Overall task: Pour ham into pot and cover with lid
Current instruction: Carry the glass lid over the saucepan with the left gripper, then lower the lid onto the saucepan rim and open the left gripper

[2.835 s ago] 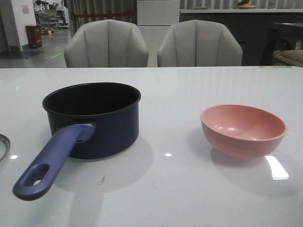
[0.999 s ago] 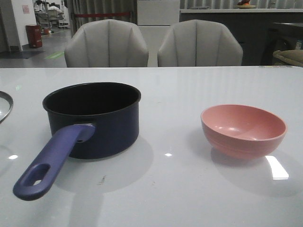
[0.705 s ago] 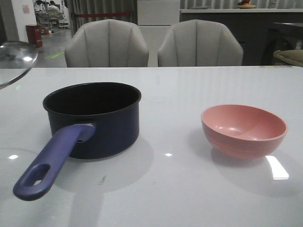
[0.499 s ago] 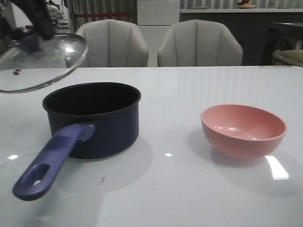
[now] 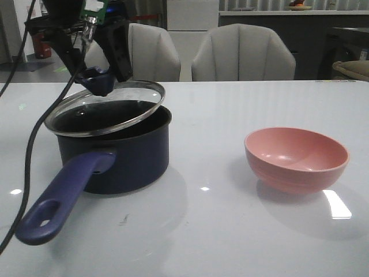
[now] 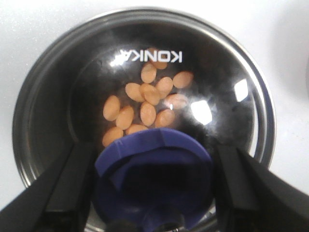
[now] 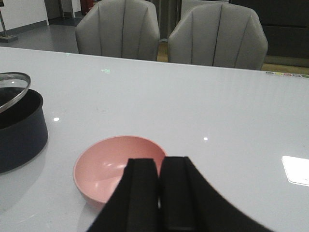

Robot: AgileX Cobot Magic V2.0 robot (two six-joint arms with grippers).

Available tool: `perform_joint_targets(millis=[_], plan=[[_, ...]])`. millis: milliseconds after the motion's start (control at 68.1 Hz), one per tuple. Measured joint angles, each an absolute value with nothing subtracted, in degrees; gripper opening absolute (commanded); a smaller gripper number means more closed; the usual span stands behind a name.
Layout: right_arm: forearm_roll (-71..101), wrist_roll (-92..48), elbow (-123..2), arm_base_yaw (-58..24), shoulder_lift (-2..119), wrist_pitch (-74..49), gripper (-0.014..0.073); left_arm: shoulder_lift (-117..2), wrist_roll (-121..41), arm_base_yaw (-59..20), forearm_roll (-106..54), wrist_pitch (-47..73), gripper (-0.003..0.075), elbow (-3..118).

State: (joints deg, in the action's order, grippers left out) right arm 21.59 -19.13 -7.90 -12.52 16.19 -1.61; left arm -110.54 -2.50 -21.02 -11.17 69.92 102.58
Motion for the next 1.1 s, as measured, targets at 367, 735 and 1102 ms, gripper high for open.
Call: perform_joint_targets(millis=[367,735,1102], plan=[[21.6,-19.1,-7.9,-12.5,16.2,-1.6,0.015,-111.6,-2.5,-21.0,-9.5,68.0,0.0349,103.0],[21.6,-19.1,-7.9,-12.5,16.2,-1.6,0.015,-112.4,-2.5,-21.5,-9.6,66.8,0.0421,103.1],[21.6,-19.1,-7.9,-12.5,16.2,-1.6,0.015,-114.3,-2.5,-22.4,-10.5,66.7,0.0574,103.4]])
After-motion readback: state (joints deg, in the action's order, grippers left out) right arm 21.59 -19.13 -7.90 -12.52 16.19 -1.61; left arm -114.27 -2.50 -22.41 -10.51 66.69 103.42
